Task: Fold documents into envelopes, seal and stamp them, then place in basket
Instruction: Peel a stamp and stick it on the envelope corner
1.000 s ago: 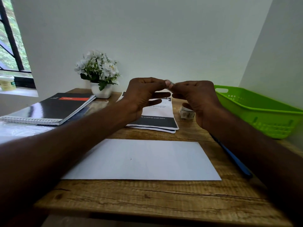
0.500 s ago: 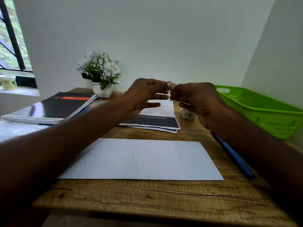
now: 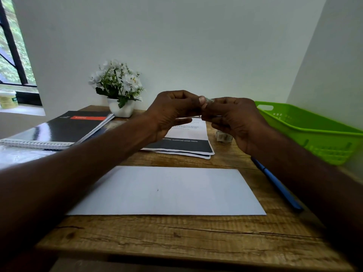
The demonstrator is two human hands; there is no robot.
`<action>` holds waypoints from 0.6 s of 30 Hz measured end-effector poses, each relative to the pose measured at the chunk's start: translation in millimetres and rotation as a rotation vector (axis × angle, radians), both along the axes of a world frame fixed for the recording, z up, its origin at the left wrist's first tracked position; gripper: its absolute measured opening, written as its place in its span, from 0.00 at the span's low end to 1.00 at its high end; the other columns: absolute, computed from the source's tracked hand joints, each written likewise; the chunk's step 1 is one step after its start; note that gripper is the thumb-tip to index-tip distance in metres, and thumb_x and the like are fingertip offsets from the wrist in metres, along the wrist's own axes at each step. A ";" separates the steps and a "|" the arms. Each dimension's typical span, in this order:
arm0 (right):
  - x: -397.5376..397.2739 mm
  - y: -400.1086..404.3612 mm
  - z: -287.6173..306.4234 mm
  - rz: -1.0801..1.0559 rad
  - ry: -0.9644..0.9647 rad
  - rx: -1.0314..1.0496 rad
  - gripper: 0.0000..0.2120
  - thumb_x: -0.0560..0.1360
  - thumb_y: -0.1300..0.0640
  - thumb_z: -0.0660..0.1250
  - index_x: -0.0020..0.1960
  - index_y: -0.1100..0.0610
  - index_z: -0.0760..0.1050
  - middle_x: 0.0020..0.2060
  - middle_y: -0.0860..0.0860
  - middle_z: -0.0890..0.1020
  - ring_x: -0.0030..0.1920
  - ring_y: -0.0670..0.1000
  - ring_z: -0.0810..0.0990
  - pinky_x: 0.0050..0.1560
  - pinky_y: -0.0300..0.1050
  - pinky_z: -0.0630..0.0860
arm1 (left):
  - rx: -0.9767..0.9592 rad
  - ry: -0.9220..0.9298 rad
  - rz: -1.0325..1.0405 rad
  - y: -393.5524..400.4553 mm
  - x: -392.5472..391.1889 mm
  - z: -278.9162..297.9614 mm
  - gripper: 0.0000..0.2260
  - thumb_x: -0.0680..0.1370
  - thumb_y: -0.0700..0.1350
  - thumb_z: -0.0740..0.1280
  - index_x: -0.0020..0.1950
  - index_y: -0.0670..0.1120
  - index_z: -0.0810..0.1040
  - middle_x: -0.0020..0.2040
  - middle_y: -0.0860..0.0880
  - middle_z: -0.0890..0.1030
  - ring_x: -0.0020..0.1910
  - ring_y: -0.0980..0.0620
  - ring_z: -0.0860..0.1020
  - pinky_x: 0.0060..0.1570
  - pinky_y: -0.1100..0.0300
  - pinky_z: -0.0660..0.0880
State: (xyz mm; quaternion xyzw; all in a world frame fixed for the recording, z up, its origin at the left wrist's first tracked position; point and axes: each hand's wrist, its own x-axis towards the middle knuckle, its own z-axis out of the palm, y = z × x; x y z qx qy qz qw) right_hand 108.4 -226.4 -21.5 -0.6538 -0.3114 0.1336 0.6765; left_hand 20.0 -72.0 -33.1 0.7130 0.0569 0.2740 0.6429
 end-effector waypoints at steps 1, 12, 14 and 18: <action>-0.3 -0.6 0.5 0.003 0.007 0.015 0.15 0.71 0.55 0.79 0.55 0.57 0.82 0.47 0.57 0.88 0.49 0.54 0.88 0.49 0.44 0.81 | -0.010 0.002 -0.009 -0.2 0.4 0.2 0.05 0.77 0.46 0.75 0.49 0.46 0.84 0.57 0.42 0.86 0.56 0.46 0.86 0.69 0.43 0.74; -0.4 1.4 -0.3 -0.108 -0.116 -0.027 0.05 0.70 0.57 0.80 0.41 0.56 0.84 0.40 0.55 0.88 0.45 0.53 0.88 0.44 0.46 0.76 | -0.021 -0.042 0.087 -4.6 0.7 0.3 0.09 0.75 0.45 0.77 0.52 0.41 0.86 0.50 0.44 0.88 0.50 0.49 0.87 0.67 0.44 0.76; 1.0 2.3 -0.4 -0.121 -0.137 -0.030 0.06 0.71 0.57 0.79 0.42 0.58 0.85 0.40 0.57 0.88 0.43 0.52 0.88 0.41 0.43 0.75 | 0.011 -0.075 0.142 -4.9 2.2 0.1 0.10 0.74 0.44 0.78 0.52 0.39 0.87 0.46 0.43 0.88 0.47 0.48 0.88 0.63 0.47 0.79; 5.3 4.2 -1.8 -0.160 -0.279 -0.036 0.10 0.71 0.53 0.79 0.43 0.61 0.86 0.38 0.56 0.87 0.40 0.50 0.87 0.34 0.33 0.77 | 0.024 -0.151 0.143 -3.1 4.4 0.8 0.10 0.74 0.40 0.78 0.51 0.35 0.86 0.44 0.38 0.87 0.46 0.42 0.88 0.54 0.53 0.84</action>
